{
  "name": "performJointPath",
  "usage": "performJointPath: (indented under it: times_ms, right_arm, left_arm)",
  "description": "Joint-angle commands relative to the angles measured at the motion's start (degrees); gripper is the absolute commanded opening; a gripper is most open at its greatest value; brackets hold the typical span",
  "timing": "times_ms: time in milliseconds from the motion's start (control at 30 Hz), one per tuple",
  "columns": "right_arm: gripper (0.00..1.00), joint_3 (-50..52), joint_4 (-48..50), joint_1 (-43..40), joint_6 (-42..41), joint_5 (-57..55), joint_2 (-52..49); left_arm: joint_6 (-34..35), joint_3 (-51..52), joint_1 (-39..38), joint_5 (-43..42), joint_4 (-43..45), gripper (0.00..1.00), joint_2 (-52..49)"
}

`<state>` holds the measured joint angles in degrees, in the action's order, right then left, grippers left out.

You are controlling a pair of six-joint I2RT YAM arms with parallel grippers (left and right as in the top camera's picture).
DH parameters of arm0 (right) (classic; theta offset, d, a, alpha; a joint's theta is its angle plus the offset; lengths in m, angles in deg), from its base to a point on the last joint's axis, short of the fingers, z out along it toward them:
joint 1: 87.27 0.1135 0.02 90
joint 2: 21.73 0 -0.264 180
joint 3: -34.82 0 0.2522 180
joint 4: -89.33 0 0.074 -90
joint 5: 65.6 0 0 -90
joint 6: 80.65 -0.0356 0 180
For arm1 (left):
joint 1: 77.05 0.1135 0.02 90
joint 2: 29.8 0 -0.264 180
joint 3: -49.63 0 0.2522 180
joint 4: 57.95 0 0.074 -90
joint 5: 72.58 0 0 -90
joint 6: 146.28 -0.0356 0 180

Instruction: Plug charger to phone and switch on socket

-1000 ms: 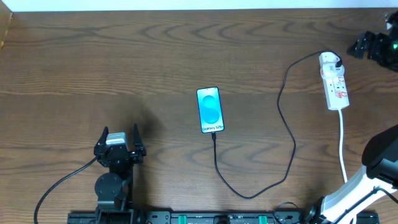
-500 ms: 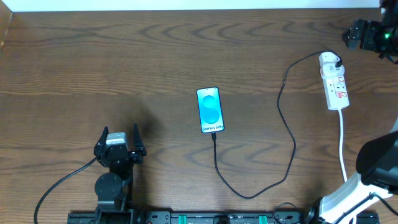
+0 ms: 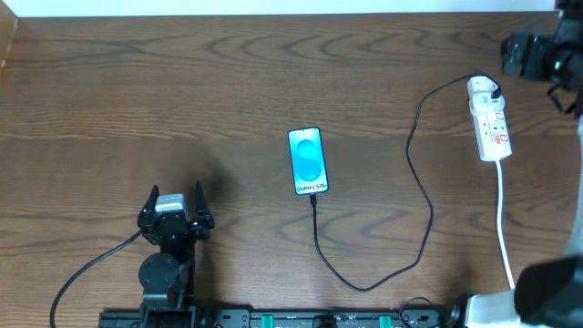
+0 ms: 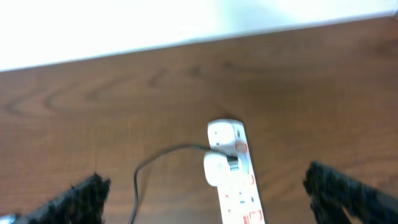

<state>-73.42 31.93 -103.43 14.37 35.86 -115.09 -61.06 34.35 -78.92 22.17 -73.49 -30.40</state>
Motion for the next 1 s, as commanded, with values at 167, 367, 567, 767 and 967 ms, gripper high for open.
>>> performJointPath:
  times_ms: [167, 367, 567, 767, 967]
  right_arm:
    - [0.99, 25.99, 19.67, 2.03, -0.28, -0.39, 15.34]
    - [0.99, 43.39, 34.99, 3.61, -0.31, -0.37, 24.5]
    - [0.99, 59.43, 46.75, 4.26, -2.51, -0.42, 33.62]
    - [0.99, 73.81, 56.41, 4.28, -5.25, -0.42, 42.77]
    - [0.99, 85.35, 62.31, 4.28, -5.25, -0.44, 53.0]
  left_arm:
    - [-0.55, 1.27, 0.28, 0.15, -2.05, 0.76, 0.37]
    - [-0.55, 1.27, 0.31, 0.17, -2.05, 0.76, 0.37]
    - [-0.55, 1.27, 0.31, 0.17, -2.05, 0.76, 0.37]
    - [-0.55, 1.27, 0.28, 0.17, -2.05, 0.76, 0.37]
    - [-0.55, 1.27, 0.31, 0.17, -2.05, 0.76, 0.37]
